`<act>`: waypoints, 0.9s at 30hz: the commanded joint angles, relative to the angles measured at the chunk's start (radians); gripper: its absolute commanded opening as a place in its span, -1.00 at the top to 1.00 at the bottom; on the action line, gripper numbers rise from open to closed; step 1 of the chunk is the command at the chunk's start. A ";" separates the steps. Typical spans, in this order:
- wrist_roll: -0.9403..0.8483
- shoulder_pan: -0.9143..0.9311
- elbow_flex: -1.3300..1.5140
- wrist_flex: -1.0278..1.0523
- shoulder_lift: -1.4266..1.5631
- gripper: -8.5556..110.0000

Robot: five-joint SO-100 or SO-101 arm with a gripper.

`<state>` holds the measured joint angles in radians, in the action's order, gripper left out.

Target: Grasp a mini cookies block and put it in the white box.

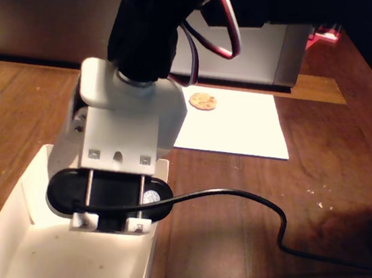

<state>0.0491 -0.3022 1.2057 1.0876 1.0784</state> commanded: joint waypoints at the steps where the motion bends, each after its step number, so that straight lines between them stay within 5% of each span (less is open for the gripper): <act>1: -0.012 -0.006 -0.127 -0.021 0.048 0.23; 9: -0.020 0.000 -0.129 -0.008 0.035 0.16; 15: -0.003 0.025 -0.130 0.003 0.054 0.85; 27: -0.037 0.103 -0.132 0.080 0.169 0.86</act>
<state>0.0245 -0.2056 1.1934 1.1536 1.0692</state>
